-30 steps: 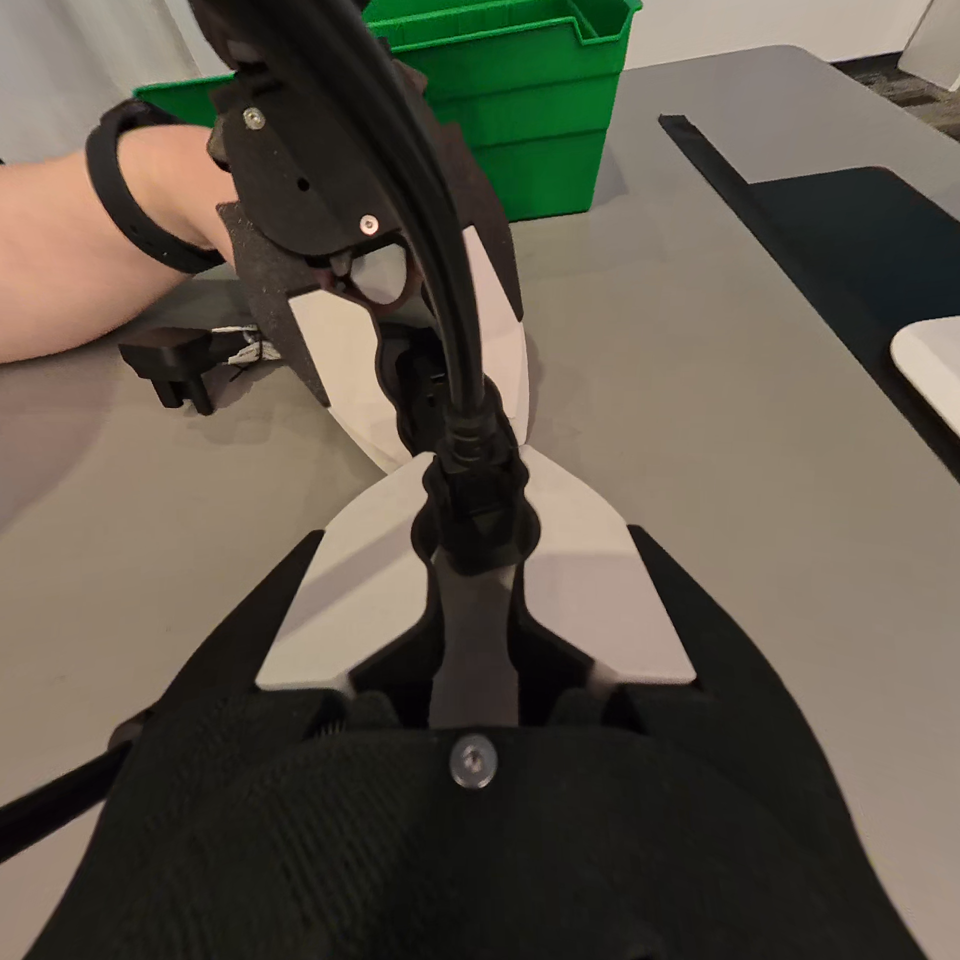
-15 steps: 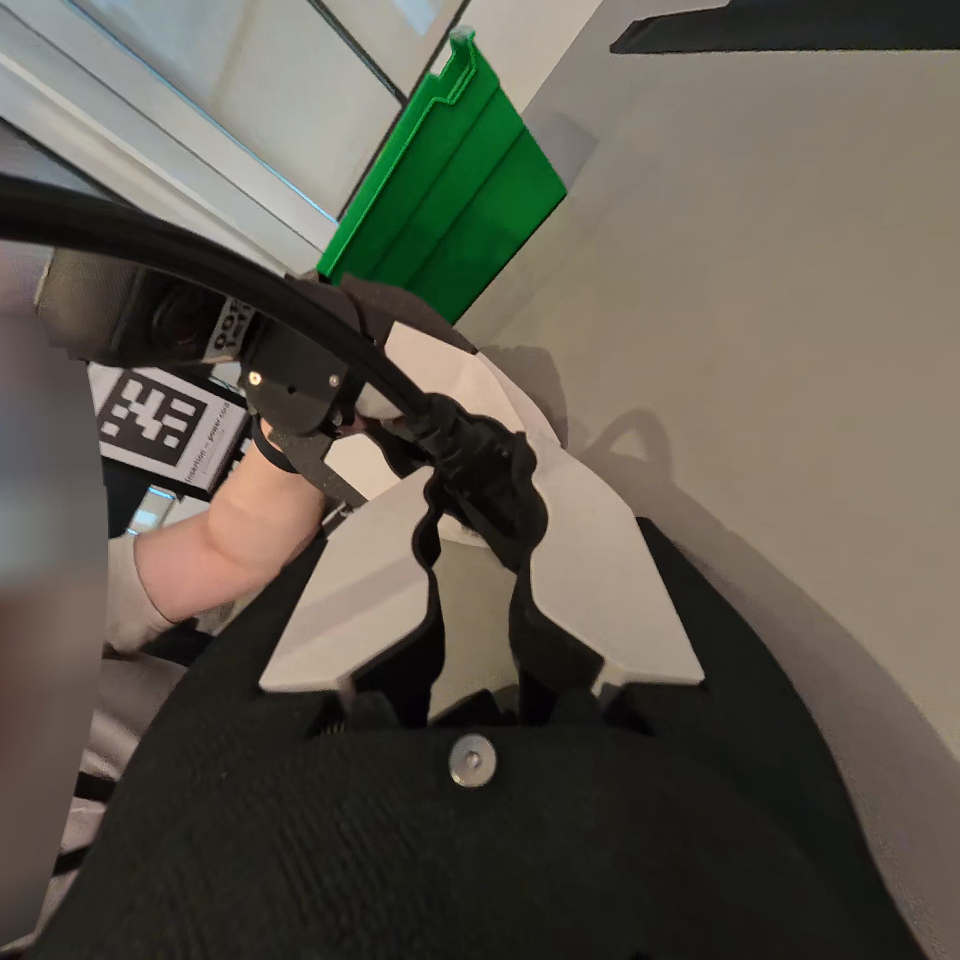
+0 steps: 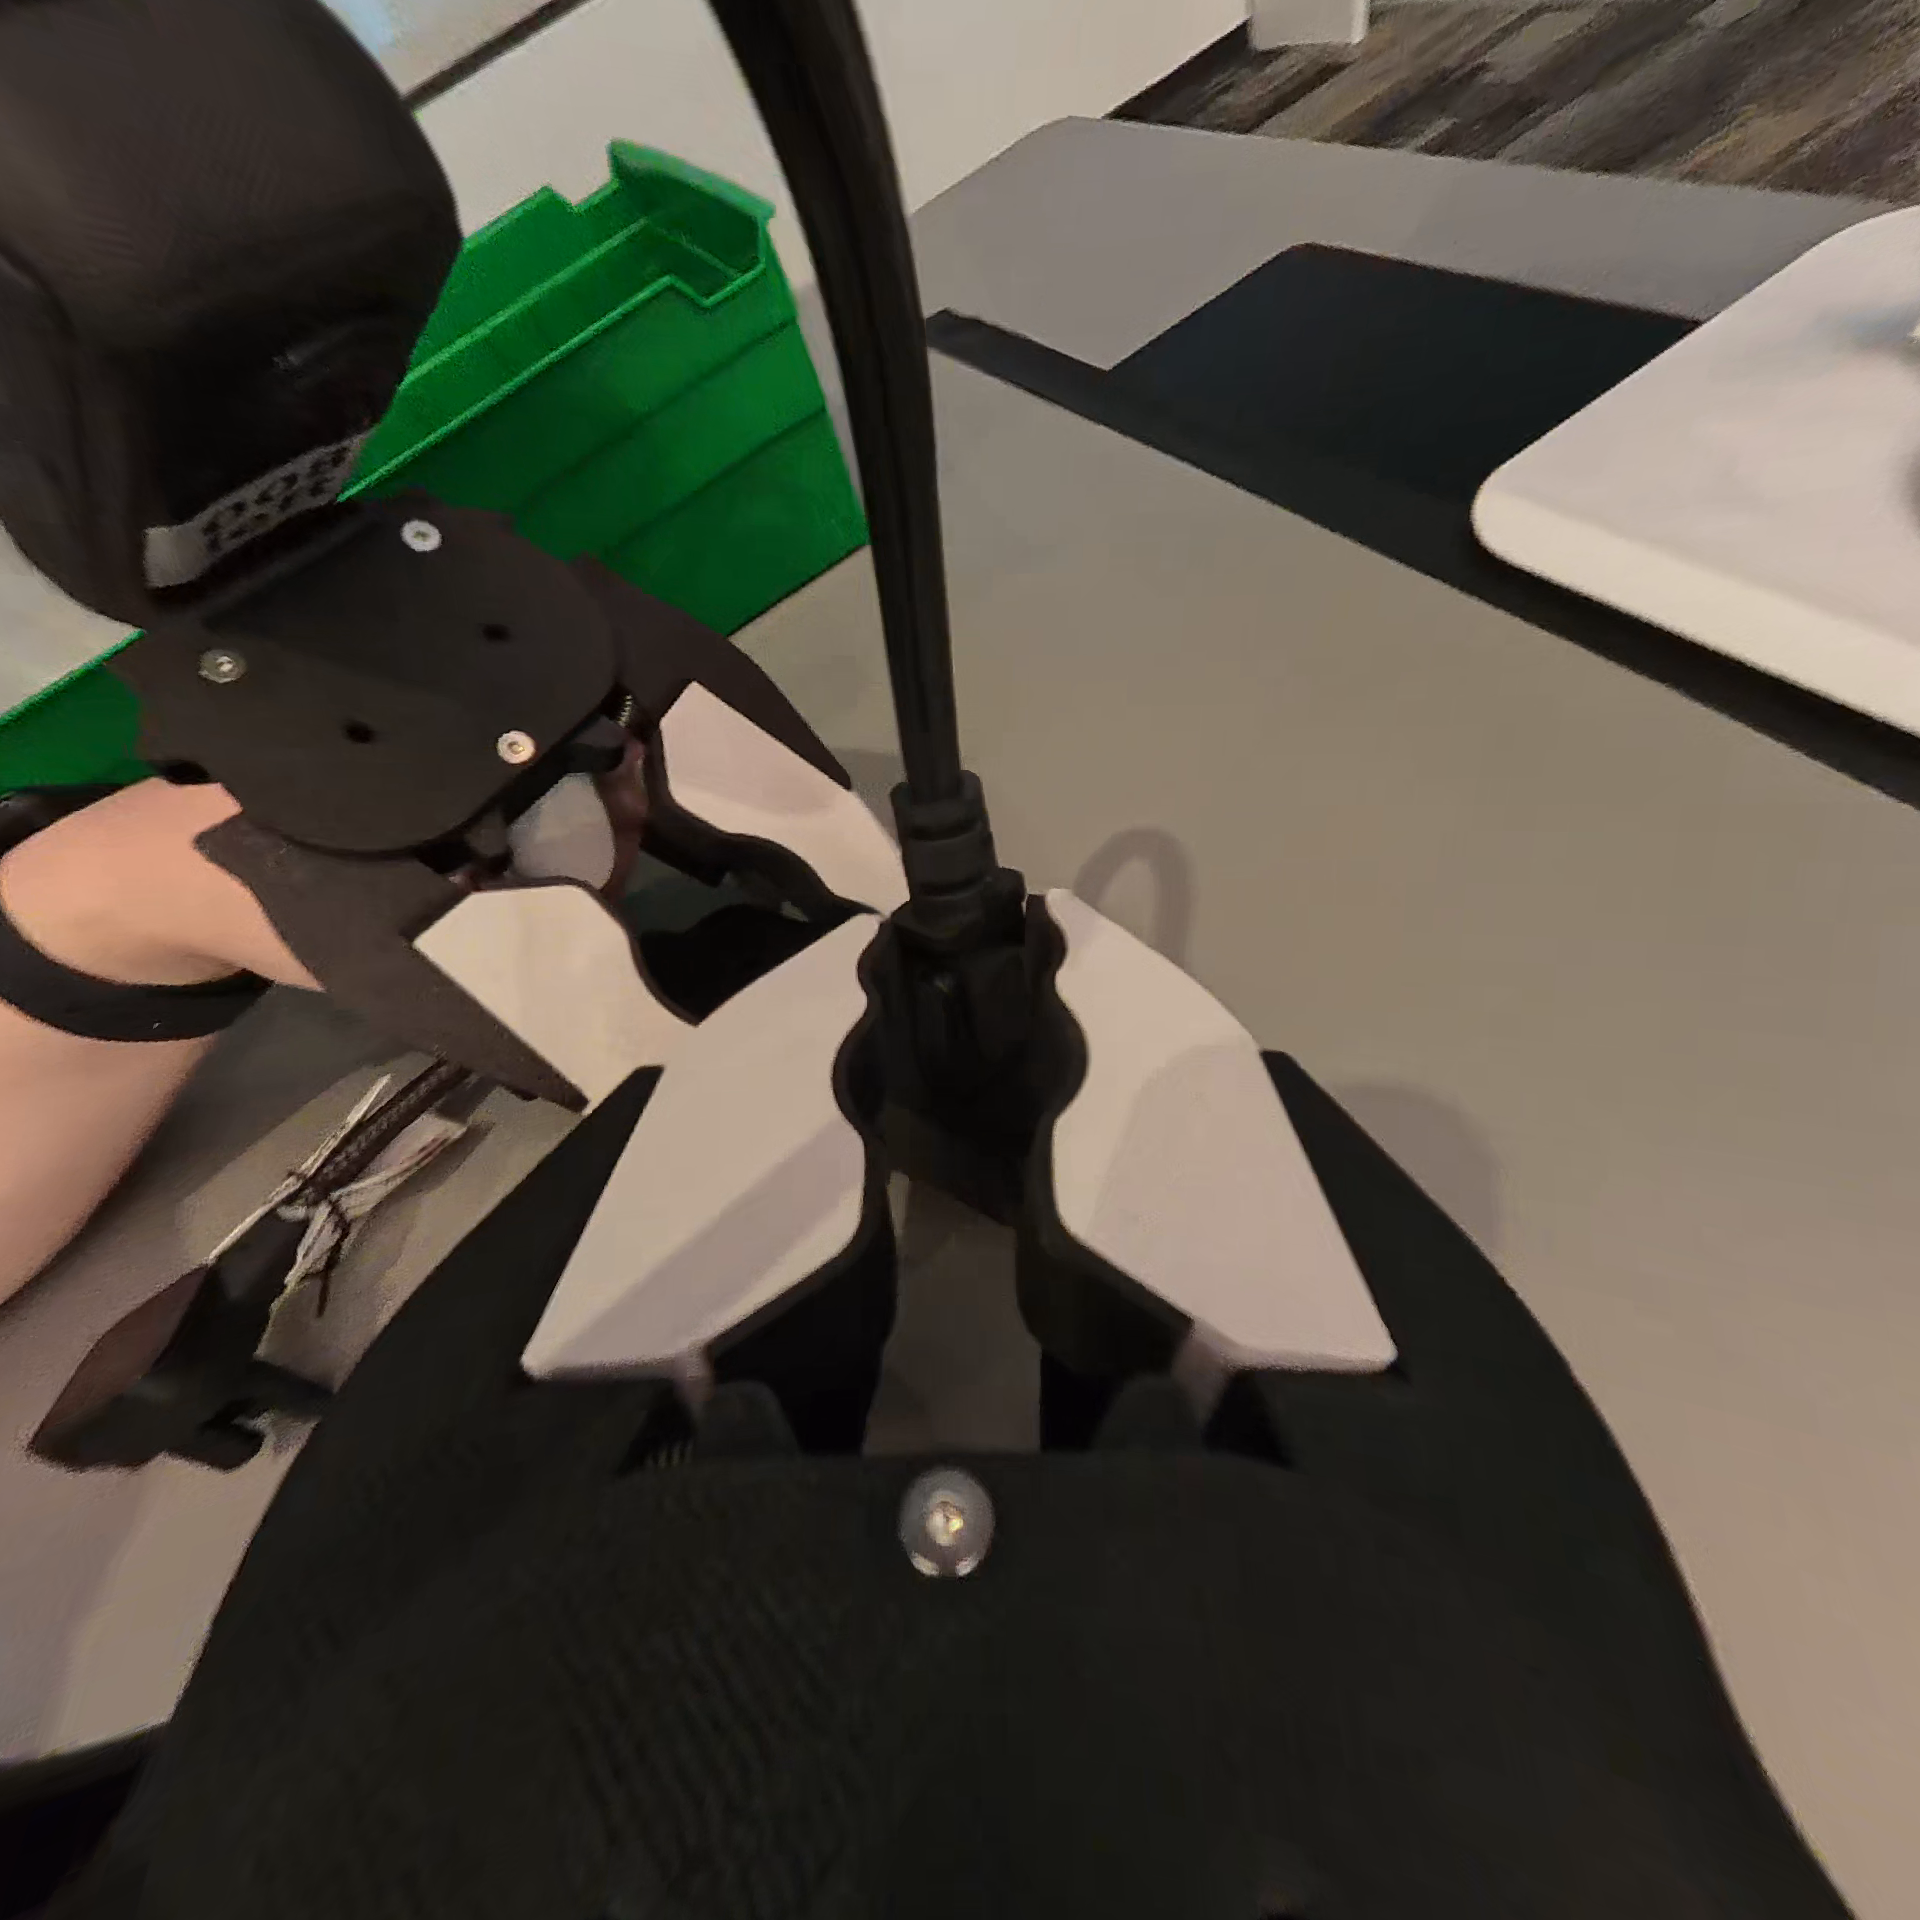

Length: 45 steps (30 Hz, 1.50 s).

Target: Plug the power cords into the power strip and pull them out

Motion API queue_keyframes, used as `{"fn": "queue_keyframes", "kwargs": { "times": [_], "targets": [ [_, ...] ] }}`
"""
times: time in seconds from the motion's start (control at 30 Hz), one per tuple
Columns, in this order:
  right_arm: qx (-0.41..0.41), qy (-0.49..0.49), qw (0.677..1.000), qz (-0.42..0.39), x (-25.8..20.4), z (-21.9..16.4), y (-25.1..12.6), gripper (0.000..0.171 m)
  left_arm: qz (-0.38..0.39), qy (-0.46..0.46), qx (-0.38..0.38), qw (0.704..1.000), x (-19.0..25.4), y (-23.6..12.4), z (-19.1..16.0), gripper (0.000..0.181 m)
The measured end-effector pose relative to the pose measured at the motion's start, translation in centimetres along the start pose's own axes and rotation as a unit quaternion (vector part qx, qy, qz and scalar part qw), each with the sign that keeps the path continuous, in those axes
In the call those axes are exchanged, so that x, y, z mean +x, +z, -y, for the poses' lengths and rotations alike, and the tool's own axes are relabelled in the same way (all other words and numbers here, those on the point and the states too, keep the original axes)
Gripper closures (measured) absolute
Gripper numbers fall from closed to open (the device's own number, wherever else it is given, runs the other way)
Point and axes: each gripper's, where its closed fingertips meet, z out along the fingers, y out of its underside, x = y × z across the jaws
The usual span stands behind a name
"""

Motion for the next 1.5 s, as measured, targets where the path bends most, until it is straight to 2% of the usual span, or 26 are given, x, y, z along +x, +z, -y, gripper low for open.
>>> {"fn": "queue_keyframes", "kwargs": {
  "times": [0.1,0.2,0.37,0.53,0.73,0.83,0.97,1.1,1.2,1.3,1.37,1.43,1.5],
  "targets": [
    [0.017,0.004,0.999,-0.03,0.4,0.3,0.3,0.148,0.03,0.022,-0.016,0.999,-0.1,0.3,0.0,0.131],
    [0.015,-0.033,0.997,-0.063,0.8,0.7,0.6,0.15,0.044,0.02,-0.028,0.998,-0.1,0.4,0.0,0.129],
    [-0.016,-0.061,0.996,-0.059,1.4,0.7,0.7,0.149,0.053,0.003,-0.006,0.999,-0.4,0.8,0.5,0.129],
    [-0.106,-0.083,0.988,-0.072,1.0,0.1,0.3,0.149,0.082,0.056,-0.069,0.993,-0.4,0.5,-0.1,0.13],
    [-0.223,-0.027,0.971,-0.083,1.2,-1.9,-2.4,0.146,0.041,0.106,-0.07,0.991,2.5,1.5,0.6,0.13],
    [-0.26,0.028,0.961,-0.093,1.0,-3.5,-4.8,0.151,-0.001,0.131,-0.067,0.989,5.4,2.0,1.1,0.131],
    [-0.284,0.095,0.948,-0.112,0.9,-5.5,-8.4,0.145,-0.03,0.177,-0.022,0.984,9.1,1.2,2.6,0.144],
    [-0.322,0.166,0.925,-0.118,0.8,-7.2,-11.1,0.147,-0.06,0.193,-0.024,0.979,12.7,0.4,2.6,0.135],
    [-0.362,0.206,0.901,-0.117,0.4,-8.3,-12.1,0.147,-0.02,0.219,-0.043,0.974,13.4,1.7,2.7,0.122],
    [-0.402,0.242,0.876,-0.109,-0.2,-9.2,-12.6,0.147,0.002,0.218,-0.099,0.971,13.1,3.7,1.5,0.122],
    [-0.417,0.264,0.864,-0.104,-0.1,-9.5,-12.5,0.147,-0.005,0.22,-0.1,0.97,13.8,4.2,1.3,0.142],
    [-0.427,0.279,0.855,-0.096,0.1,-9.7,-12.1,0.147,0.001,0.227,-0.095,0.969,13.7,4.4,1.4,0.146],
    [-0.433,0.285,0.852,-0.076,0.4,-9.7,-11.6,0.147,-0.018,0.196,-0.08,0.977,13.5,4.4,1.6,0.146]
  ]
}}
